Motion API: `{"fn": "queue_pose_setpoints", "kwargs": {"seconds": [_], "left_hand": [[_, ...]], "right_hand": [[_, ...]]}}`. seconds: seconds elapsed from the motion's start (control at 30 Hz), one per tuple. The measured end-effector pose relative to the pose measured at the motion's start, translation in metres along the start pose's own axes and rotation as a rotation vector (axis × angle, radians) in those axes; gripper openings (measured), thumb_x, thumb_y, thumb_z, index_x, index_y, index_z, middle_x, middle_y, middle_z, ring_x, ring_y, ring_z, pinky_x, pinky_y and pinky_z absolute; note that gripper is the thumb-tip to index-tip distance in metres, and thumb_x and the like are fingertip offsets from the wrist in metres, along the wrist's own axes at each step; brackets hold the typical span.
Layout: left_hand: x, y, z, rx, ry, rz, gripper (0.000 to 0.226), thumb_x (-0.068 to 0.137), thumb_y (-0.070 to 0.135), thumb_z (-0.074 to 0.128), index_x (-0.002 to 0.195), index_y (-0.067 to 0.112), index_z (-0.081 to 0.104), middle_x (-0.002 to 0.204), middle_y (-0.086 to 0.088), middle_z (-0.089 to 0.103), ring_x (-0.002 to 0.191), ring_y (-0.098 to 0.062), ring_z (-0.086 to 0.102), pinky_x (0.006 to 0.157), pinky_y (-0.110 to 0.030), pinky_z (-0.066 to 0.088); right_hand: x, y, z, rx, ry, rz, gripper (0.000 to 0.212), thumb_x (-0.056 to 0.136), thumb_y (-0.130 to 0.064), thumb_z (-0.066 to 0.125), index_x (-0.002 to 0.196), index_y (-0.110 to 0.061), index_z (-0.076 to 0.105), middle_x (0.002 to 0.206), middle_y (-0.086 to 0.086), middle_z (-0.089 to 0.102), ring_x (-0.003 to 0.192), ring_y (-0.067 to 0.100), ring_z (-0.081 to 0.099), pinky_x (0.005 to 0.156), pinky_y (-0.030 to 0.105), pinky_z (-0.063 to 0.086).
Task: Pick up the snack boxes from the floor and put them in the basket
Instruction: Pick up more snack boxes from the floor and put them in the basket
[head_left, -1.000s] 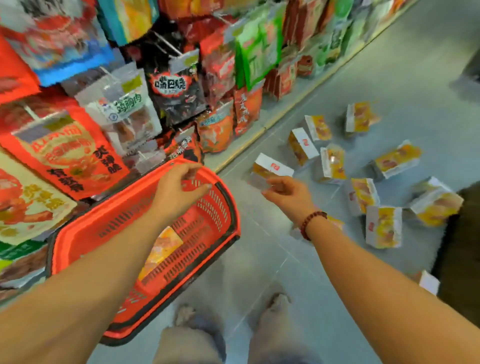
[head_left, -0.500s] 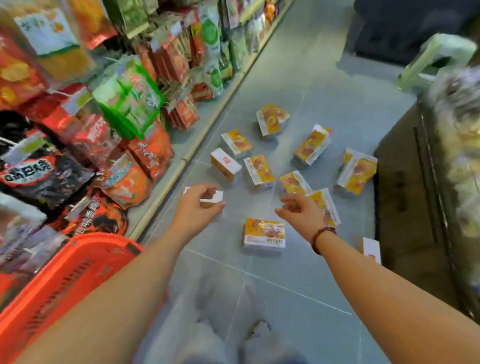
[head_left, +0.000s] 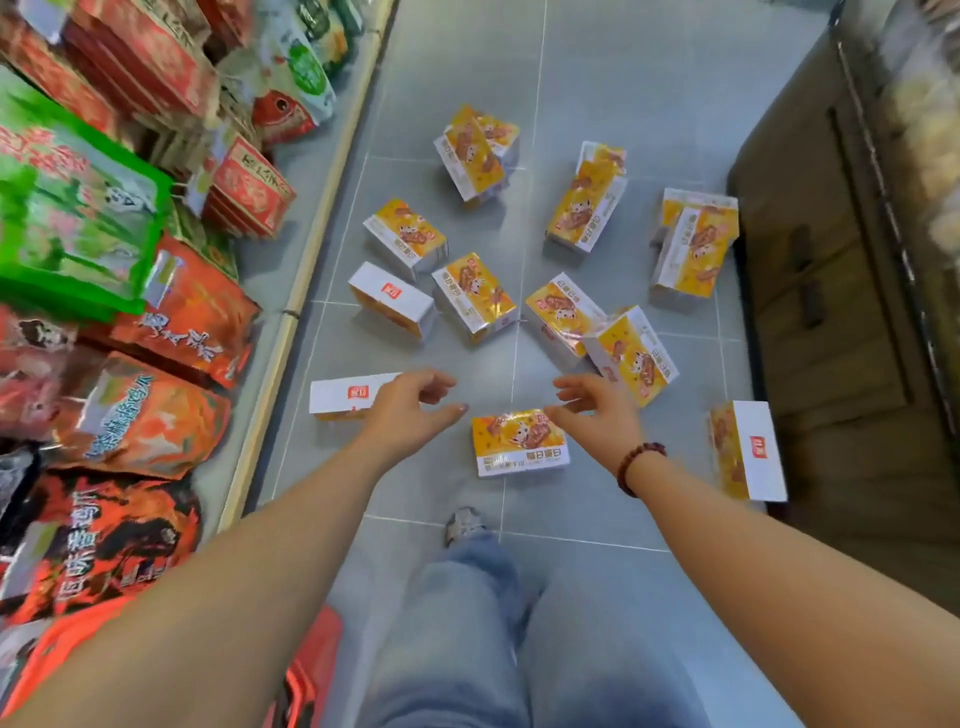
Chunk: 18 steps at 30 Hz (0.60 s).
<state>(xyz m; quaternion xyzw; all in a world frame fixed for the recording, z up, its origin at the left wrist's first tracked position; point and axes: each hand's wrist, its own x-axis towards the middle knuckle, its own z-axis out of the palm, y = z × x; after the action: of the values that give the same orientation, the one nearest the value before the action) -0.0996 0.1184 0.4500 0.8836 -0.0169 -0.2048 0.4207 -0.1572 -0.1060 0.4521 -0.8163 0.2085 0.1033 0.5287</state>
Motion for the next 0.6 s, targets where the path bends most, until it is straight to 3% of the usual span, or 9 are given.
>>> {"fn": "queue_pose_setpoints", "kwargs": {"seconds": [0.27,0.33,0.4,0.47,0.57,0.6], "left_hand": [[0.107,-0.089,0.09,-0.035,0.064,-0.144,0.02,0.075,0.019,0.075,0.093,0.018,0.067,0.087,0.002,0.066,0.083,-0.014,0.062,0.081,-0.033,0.051],[0.129,-0.123,0.129,-0.086,0.087,-0.201,0.021,0.075,0.018,0.074,0.094,0.017,0.066,0.09,-0.001,0.066,0.084,-0.015,0.061,0.083,-0.031,0.049],[0.149,-0.159,0.171,-0.103,0.087,-0.248,0.023,0.076,0.018,0.074,0.098,0.017,0.066,0.096,-0.003,0.066,0.091,-0.016,0.06,0.085,-0.029,0.048],[0.167,-0.197,0.213,-0.086,0.07,-0.283,0.03,0.075,0.02,0.074,0.103,0.019,0.065,0.104,-0.001,0.063,0.099,-0.017,0.058,0.085,-0.029,0.046],[0.186,-0.251,0.271,-0.051,0.051,-0.32,0.049,0.072,0.023,0.078,0.116,0.018,0.06,0.11,0.003,0.052,0.113,-0.022,0.05,0.094,-0.034,0.043],[0.19,-0.266,0.286,-0.023,0.023,-0.322,0.056,0.071,0.023,0.079,0.122,0.017,0.056,0.114,0.001,0.05,0.118,-0.024,0.045,0.098,-0.029,0.037]], "right_hand": [[0.108,0.109,0.035,-0.093,-0.056,0.119,0.03,0.077,-0.013,0.073,0.104,-0.019,0.062,0.091,-0.003,0.061,0.081,0.013,0.06,0.076,0.028,0.052],[0.135,0.156,0.044,-0.109,-0.05,0.143,0.026,0.078,-0.012,0.072,0.1,-0.02,0.062,0.087,-0.006,0.061,0.078,0.01,0.06,0.077,0.026,0.051],[0.16,0.206,0.054,-0.114,-0.014,0.163,0.023,0.08,-0.01,0.07,0.1,-0.018,0.062,0.086,-0.009,0.06,0.075,0.001,0.057,0.073,0.016,0.049],[0.184,0.257,0.068,-0.146,-0.019,0.186,0.026,0.08,-0.01,0.07,0.105,-0.015,0.062,0.095,-0.003,0.062,0.076,0.004,0.056,0.07,0.011,0.044],[0.213,0.331,0.09,-0.257,-0.069,0.215,0.043,0.078,-0.014,0.071,0.119,-0.016,0.058,0.117,0.007,0.057,0.091,0.015,0.056,0.083,0.027,0.047],[0.22,0.351,0.097,-0.293,-0.093,0.219,0.05,0.078,-0.016,0.072,0.125,-0.018,0.054,0.123,0.009,0.052,0.099,0.017,0.055,0.09,0.034,0.047]]}}
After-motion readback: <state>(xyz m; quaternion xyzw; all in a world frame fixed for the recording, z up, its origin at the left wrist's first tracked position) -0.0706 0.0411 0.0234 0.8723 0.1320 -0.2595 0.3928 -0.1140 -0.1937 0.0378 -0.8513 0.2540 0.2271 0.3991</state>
